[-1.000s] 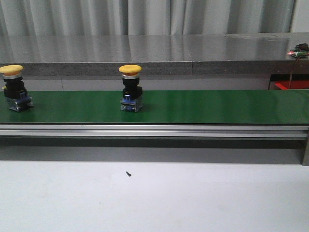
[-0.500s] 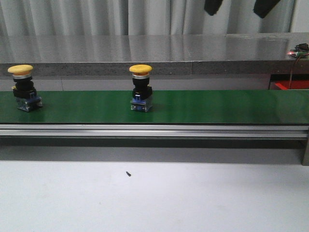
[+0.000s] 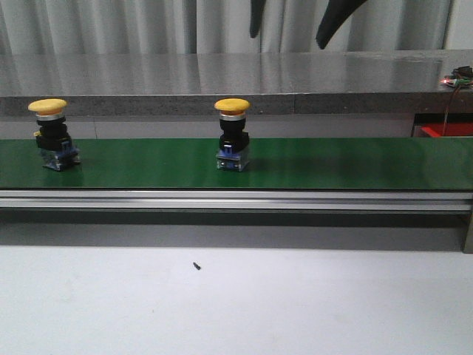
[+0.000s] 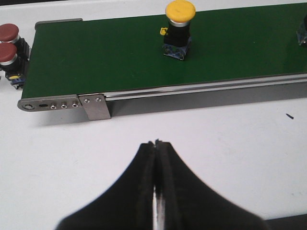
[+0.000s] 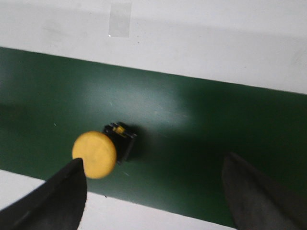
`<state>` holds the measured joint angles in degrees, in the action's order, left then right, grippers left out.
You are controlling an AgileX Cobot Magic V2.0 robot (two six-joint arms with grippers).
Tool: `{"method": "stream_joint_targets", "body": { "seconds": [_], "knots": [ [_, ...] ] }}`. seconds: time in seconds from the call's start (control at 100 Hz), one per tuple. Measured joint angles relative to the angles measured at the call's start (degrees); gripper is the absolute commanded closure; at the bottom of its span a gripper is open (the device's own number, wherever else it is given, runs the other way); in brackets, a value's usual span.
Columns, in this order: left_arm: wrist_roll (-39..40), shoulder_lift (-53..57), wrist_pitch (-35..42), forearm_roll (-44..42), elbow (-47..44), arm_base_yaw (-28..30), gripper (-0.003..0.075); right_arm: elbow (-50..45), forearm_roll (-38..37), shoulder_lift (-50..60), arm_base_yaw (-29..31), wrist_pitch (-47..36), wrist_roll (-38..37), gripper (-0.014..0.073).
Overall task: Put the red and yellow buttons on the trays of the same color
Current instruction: 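Lower the right gripper onto the farther yellow button on the belt and grasp it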
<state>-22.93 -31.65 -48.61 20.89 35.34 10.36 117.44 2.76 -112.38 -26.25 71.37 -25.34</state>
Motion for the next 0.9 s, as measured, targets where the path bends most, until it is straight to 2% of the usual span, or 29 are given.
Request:
{"method": "stream_joint_targets", "body": {
  "seconds": [0.17,0.33,0.9],
  "knots": [
    [0.0,0.0,0.0,0.0,0.0,0.0,0.074,6.15,0.02,-4.78,-2.25,0.1,-6.14,0.0023],
    [0.0,0.0,0.0,0.0,0.0,0.0,0.074,7.9,0.51,-7.25,-3.66,0.2,-9.99,0.0023],
    [0.0,0.0,0.0,0.0,0.0,0.0,0.074,6.1,-2.76,-9.71,-3.54,0.12,-9.78,0.0023]
  ]
}}
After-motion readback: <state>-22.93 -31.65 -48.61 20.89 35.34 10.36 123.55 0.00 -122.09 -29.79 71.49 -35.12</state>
